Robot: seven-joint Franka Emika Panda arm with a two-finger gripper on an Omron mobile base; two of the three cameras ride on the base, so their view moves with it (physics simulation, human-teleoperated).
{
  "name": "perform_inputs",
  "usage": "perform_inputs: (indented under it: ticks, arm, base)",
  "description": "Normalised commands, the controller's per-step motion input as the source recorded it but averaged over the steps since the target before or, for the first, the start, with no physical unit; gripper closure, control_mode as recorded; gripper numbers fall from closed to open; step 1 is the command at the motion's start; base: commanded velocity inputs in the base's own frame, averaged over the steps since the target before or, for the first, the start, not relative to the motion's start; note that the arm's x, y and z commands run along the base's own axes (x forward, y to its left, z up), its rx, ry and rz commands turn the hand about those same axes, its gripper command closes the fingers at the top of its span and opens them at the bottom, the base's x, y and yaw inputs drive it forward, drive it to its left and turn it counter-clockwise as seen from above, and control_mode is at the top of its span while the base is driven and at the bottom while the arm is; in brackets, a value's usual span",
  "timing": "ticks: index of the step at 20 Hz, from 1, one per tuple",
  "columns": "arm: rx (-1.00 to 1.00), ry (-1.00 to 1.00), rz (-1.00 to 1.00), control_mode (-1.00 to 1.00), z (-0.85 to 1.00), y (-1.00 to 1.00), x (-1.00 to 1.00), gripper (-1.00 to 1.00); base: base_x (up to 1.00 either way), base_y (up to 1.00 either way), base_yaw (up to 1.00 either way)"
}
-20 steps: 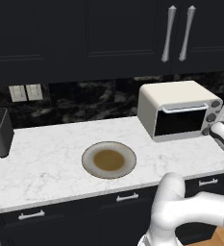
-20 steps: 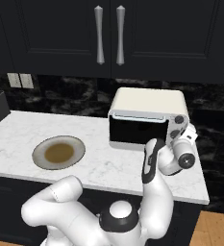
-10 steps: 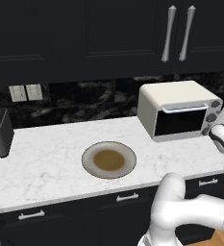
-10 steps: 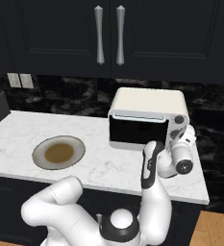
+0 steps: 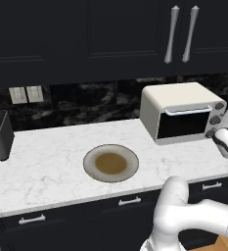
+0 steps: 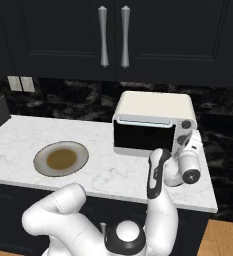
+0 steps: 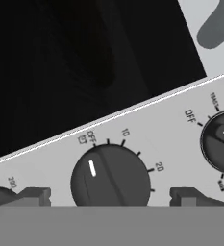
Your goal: Pick up the kebab skewer and baguette bread, and place them inside the toaster oven. Close the toaster oven door and start by setting the timer.
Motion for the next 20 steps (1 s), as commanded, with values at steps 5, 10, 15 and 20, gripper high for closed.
perform_inputs:
  ticks: [5, 10, 15, 20]
  arm:
    - [-0.21, -0.02, 0.0, -1.0, 0.0, 0.0, 0.0, -1.0]
    - [-0.13, -0.03, 0.0, -1.0, 0.0, 0.01, 0.0, -1.0]
    - [-0.03, -0.01, -0.01, -1.0, 0.0, 0.0, 0.0, -1.0]
    - [0.0, 0.0, 0.0, -1.0, 0.0, 0.0, 0.0, -1.0]
  base:
    - [0.0, 0.0, 0.0]
    - [0.0, 0.0, 0.0]
    - [0.0, 0.0, 0.0]
    - [0.0, 0.0, 0.0]
